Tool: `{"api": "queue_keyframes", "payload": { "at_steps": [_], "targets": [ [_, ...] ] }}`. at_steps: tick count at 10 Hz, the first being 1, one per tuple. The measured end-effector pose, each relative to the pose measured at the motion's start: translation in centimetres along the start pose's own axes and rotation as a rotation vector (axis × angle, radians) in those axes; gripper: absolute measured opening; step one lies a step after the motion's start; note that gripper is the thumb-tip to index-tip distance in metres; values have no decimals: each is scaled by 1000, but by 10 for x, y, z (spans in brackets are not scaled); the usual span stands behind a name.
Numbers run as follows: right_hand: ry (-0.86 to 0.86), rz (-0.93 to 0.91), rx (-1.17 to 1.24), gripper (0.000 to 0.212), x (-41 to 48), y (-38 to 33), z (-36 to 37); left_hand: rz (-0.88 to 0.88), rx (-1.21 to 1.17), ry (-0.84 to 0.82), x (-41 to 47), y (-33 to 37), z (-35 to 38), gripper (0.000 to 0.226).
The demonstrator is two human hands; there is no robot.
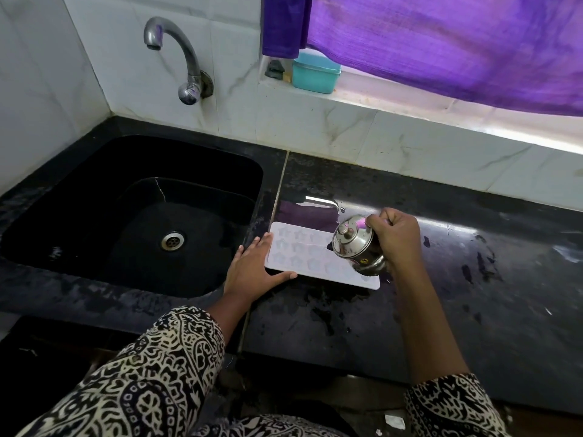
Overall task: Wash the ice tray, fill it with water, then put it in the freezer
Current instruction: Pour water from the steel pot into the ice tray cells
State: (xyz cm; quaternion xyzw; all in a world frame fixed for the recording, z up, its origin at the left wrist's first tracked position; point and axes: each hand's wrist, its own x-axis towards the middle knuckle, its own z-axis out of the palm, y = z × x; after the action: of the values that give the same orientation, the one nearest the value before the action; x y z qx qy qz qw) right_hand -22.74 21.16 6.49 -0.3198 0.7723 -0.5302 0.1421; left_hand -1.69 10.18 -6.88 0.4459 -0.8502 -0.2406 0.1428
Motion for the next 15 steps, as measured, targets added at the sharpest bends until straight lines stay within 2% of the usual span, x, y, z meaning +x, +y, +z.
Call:
{"api": "queue_keyframes", "payload": {
  "at_steps": [3,15],
  "targets": [
    [12,-14,-15,36,0,-3,-1,2,-4,1,-1,0,-1,106],
    [4,0,1,37,5,-4,5,3,-8,-4,-1,2,-3,105]
  ]
}}
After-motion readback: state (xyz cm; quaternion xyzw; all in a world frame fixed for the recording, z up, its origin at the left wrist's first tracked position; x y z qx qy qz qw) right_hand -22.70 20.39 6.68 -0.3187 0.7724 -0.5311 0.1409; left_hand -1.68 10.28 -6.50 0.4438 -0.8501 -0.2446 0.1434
